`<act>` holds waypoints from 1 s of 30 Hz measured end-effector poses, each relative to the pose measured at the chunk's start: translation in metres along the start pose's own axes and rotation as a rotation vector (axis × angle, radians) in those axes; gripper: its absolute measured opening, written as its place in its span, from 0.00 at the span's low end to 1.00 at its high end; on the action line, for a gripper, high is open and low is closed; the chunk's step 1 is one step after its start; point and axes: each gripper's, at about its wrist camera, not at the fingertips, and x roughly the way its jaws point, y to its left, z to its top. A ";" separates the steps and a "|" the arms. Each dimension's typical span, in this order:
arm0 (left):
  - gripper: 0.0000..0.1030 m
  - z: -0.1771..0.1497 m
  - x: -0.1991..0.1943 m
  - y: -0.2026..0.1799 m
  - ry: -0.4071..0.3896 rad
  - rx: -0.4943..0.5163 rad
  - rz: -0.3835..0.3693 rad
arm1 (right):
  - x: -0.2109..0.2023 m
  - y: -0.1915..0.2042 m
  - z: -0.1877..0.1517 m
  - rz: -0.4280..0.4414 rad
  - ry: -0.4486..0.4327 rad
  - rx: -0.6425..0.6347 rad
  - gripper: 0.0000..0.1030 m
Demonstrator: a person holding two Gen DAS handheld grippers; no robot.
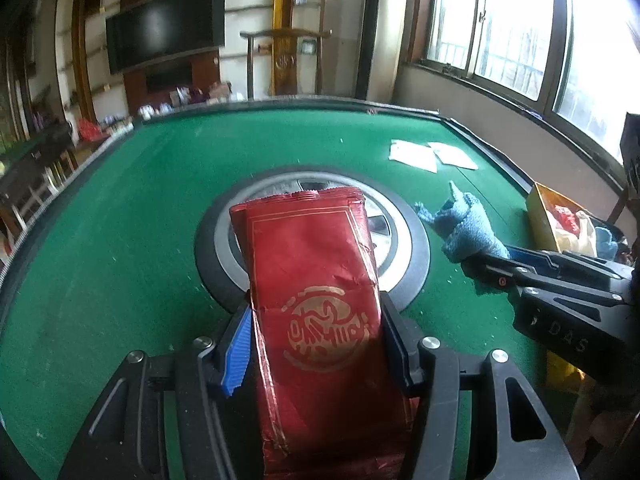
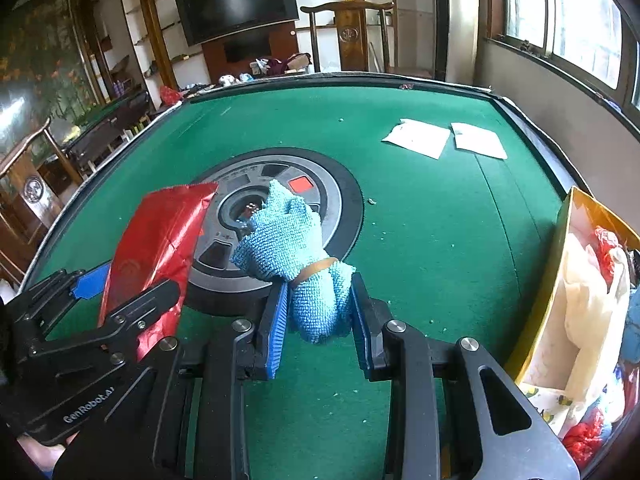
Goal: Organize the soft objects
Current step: 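Hold the red pack with the left tool while the right tool lifts the blue cloth, then carry the red pack with the left tool while the right tool carries the blue cloth to the tray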
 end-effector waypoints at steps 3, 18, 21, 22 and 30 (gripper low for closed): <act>0.55 0.000 -0.004 -0.003 -0.030 0.018 0.027 | -0.002 0.002 0.000 0.001 -0.004 -0.006 0.28; 0.55 -0.004 -0.017 -0.023 -0.132 0.120 0.107 | -0.011 -0.005 -0.005 0.008 -0.033 0.040 0.28; 0.55 -0.006 -0.019 -0.025 -0.144 0.134 0.110 | -0.016 -0.008 -0.008 0.012 -0.042 0.056 0.28; 0.55 -0.007 -0.020 -0.026 -0.148 0.139 0.111 | -0.018 -0.009 -0.009 0.011 -0.045 0.061 0.28; 0.55 -0.012 -0.029 -0.033 -0.190 0.173 0.109 | -0.033 -0.016 -0.022 0.010 -0.074 0.101 0.28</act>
